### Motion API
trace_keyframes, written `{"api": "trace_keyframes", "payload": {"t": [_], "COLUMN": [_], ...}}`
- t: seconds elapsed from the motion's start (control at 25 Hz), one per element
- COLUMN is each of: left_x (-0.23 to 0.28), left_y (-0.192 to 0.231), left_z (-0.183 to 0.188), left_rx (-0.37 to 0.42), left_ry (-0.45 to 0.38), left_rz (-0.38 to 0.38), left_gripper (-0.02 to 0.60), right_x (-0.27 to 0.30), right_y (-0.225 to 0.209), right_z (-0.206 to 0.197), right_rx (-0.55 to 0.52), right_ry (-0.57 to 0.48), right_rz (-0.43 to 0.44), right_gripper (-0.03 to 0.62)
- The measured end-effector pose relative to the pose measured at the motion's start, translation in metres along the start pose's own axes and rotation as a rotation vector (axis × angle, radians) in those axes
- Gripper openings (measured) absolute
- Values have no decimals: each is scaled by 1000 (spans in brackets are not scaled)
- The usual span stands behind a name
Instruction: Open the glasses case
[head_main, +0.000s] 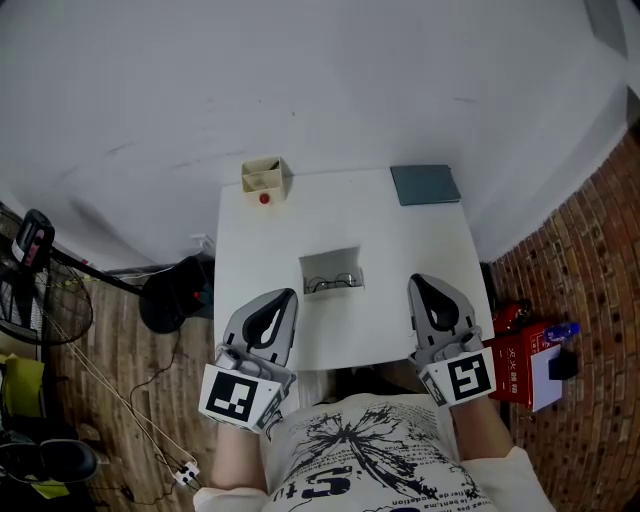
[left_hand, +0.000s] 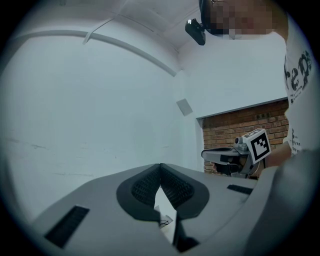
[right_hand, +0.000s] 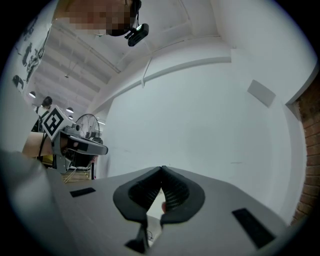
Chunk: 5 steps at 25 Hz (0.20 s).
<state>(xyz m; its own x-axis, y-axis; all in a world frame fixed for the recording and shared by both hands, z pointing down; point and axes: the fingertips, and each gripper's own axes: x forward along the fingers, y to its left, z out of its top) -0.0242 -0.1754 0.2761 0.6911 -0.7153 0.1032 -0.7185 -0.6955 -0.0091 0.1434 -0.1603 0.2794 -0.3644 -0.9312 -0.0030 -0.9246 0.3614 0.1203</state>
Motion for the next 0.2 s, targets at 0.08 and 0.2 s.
{"api": "trace_keyframes", "payload": {"t": [0.08,0.2], "left_x": [2,5], "left_y": [4,10], "left_z": [-2,-5], "left_rx": [-6,-15], "left_ry": [5,12], "left_rz": [5,12], "left_gripper": [14,14], "right_x": [4,10], "right_y": [1,2], "right_z": [-1,-3], "right_rx": [2,-3], "right_ry": [6,14], "right_rz": [7,14], "right_gripper": [12,12]}}
